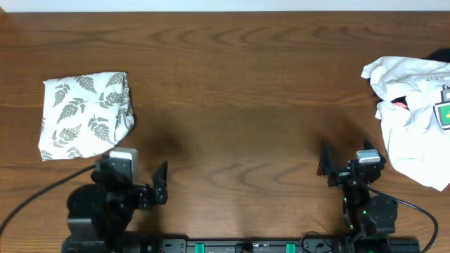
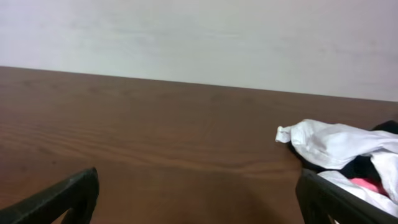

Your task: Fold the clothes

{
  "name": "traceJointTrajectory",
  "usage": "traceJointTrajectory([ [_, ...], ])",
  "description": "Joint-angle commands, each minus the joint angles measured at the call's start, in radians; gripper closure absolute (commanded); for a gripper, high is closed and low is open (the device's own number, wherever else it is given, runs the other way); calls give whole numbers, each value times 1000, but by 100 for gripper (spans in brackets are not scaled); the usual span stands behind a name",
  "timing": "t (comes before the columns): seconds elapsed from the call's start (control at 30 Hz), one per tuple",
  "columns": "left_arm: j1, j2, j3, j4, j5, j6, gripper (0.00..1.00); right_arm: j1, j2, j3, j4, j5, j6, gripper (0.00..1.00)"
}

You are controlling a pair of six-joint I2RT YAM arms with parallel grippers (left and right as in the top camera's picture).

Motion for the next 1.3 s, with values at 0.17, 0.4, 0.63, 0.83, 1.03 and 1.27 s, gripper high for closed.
traceJointTrajectory([
  [0.17,-4,-182,-273,236,-36,10,2,9,-7,-2,-4,6,-19,1],
  [0.4,-4,-285,-494,566,-36,9,2,9,-6,-2,-4,6,-19,1],
  [0.63,-3,-314,-649,880,-84,10,2,9,-7,-2,-4,6,-19,1],
  [0.83,-2,-318,-681,974,-194,36,2,9,-6,-2,-4,6,-19,1],
  [1.03,-2,-318,-681,811,-172,3,2,9,-6,-2,-4,6,-19,1],
  [1.27,-2,-318,-681,753,-156,-45,2,9,-6,-2,-4,6,-19,1],
])
